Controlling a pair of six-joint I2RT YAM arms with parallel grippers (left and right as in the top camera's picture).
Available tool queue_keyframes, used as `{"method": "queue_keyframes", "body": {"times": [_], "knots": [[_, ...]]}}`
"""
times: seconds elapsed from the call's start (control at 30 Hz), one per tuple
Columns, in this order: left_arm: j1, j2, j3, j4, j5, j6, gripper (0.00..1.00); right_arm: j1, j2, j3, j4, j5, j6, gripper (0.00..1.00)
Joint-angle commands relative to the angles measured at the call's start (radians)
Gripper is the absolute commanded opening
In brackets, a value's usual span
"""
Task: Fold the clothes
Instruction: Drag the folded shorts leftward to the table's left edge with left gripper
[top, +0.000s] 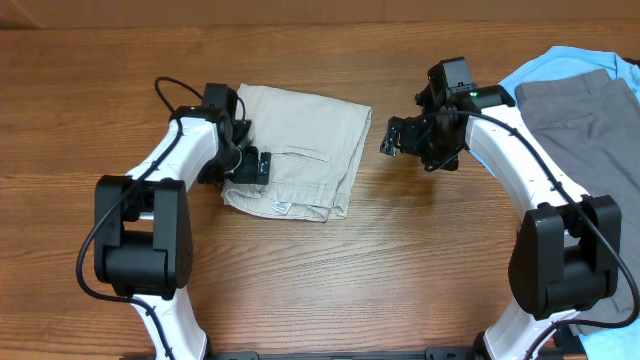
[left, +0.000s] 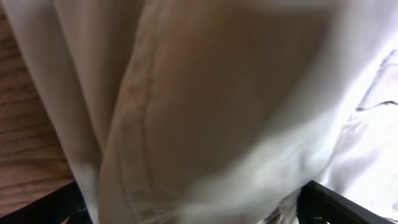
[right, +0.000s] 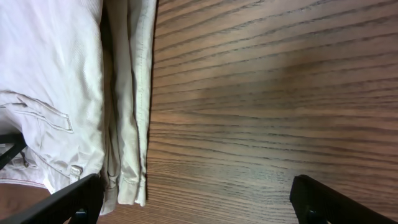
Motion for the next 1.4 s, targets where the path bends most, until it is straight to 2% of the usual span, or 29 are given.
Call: {"method": "queue_keyframes", "body": {"times": [0.0,0.03,0.1,0.2,0.3,0.33,0.4,0.5,0.8,1.17,1.37], "knots": [[-0.014,0.056,-0.003,0.006,0.017,-0.005,0.96,-0.006,0.000,0.018,0.001,0.007,-0.001,1.00],[-0.014,0.056,-0.003,0.003,0.017,-0.010,0.93,-0.006,0.000,0.018,0.001,0.007,-0.001,1.00],[-0.014,0.056,-0.003,-0.013,0.016,-0.011,0.80,-0.006,0.000,0.018,0.001,0.007,-0.001,1.00],[-0.013,0.056,-0.003,-0.035,0.016,-0.011,0.51,-0.006,0.000,0.018,0.001,0.007,-0.001,1.00],[-0.013,0.056,-0.003,-0.043,0.016,-0.011,0.34,-0.006,0.000,0.018,0.001,0.007,-0.001,1.00],[-0.013,0.056,-0.003,-0.045,0.016,-0.011,0.27,-0.006,0.000,0.018,0.001,0.007,-0.001,1.00],[-0.013,0.056,-0.003,-0.046,0.016,-0.011,0.04,-0.006,0.000,0.018,0.001,0.007,-0.001,1.00],[-0.012,0.055,0.008,-0.061,-0.019,-0.012,0.04,-0.006,0.000,0.018,0.001,0.007,-0.001,1.00],[0.039,0.032,0.167,-0.250,-0.307,-0.063,0.04,-0.006,0.000,0.018,0.001,0.007,-0.001,1.00],[0.158,0.029,0.214,-0.219,-0.489,-0.197,0.04,-0.006,0.000,0.018,0.001,0.007,-0.001,1.00],[0.276,0.029,0.214,-0.169,-0.539,-0.199,0.04,-0.006,0.000,0.018,0.001,0.007,-0.001,1.00]]}}
